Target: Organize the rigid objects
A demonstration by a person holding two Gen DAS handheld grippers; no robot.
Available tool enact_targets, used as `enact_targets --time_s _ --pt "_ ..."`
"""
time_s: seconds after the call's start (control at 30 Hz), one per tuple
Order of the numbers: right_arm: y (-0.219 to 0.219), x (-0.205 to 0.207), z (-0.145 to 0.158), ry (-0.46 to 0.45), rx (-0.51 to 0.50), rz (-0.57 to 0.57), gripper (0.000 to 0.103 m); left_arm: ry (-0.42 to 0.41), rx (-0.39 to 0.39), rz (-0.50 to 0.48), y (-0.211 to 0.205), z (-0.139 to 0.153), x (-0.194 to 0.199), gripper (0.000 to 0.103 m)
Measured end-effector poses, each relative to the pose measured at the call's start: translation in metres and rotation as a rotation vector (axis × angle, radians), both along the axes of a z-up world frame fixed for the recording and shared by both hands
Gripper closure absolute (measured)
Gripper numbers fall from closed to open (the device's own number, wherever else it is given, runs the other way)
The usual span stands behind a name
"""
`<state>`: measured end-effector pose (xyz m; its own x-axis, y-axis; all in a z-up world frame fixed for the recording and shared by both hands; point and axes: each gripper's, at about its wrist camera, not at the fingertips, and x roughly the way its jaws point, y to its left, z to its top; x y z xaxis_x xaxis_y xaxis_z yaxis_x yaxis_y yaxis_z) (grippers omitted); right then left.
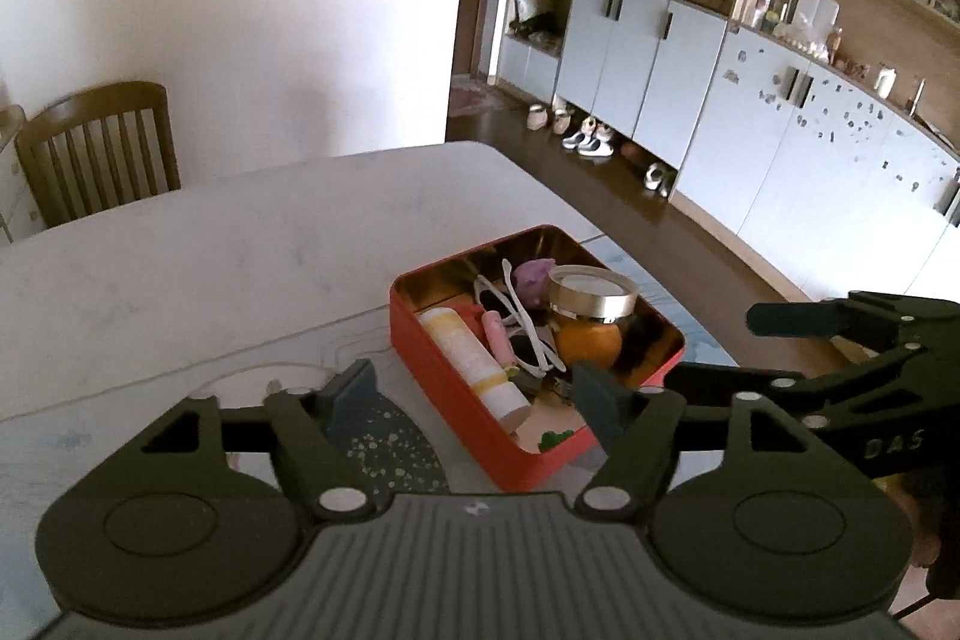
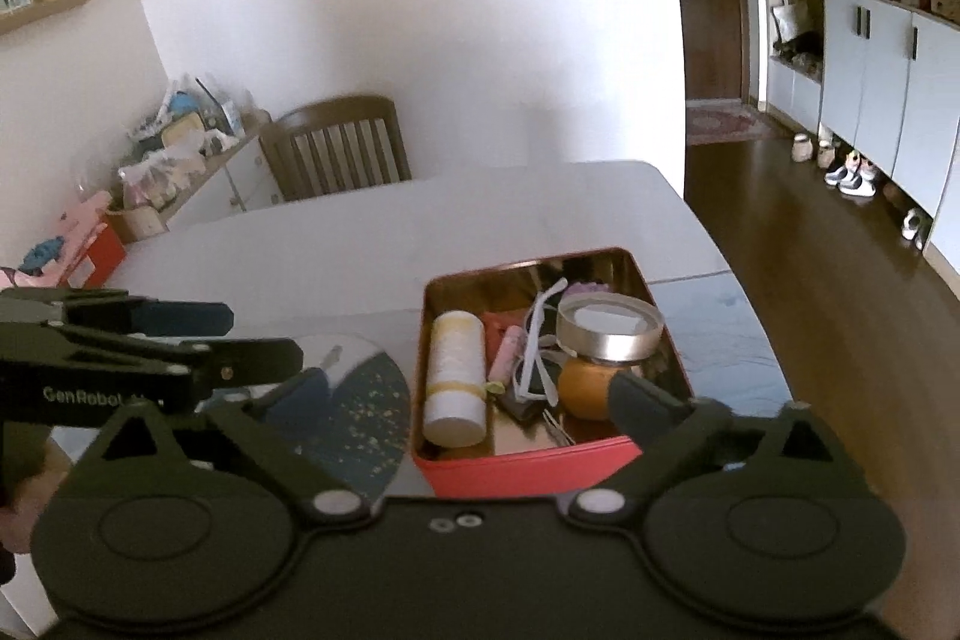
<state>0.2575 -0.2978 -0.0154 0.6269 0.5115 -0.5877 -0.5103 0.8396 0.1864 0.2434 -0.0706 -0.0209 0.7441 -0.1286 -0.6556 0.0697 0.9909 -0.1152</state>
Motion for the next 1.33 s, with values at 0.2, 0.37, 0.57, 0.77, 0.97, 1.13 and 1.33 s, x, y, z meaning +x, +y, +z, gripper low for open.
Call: enact_targets --time_s 0.2,0.37,0.57,0.77,0.97,1.13,1.33 --pt "-0.004 -0.021 0.012 -0.032 0.027 -0.022 0.000 -0.019 -0.014 -0.001 0.002 0.006 -0.018 0.021" --pt "-0.007 -0.036 0.018 -0.055 0.025 -0.047 0.000 -0.051 -0.032 -0.018 0.003 0.014 -0.034 0.006" --pt "-0.012 -0.050 0.020 -0.057 0.035 -0.084 0.000 -0.054 -0.045 -0.028 0.003 0.017 -0.048 0.000" --pt "-0.015 -0.061 0.019 -0.054 0.042 -0.120 0.000 -0.055 -0.018 -0.020 0.000 0.018 -0.061 0.000" --pt "-0.011 -0.070 0.018 -0.056 0.033 -0.129 0.000 -0.063 -0.018 -0.025 0.002 0.017 -0.068 0.000" --pt "-0.009 -0.073 0.019 -0.058 0.037 -0.140 0.000 -0.070 -0.007 -0.036 0.003 0.018 -0.072 0.000" --pt "-0.004 -0.074 0.020 -0.063 0.040 -0.149 0.000 -0.078 -0.010 -0.053 0.007 0.019 -0.074 0.000"
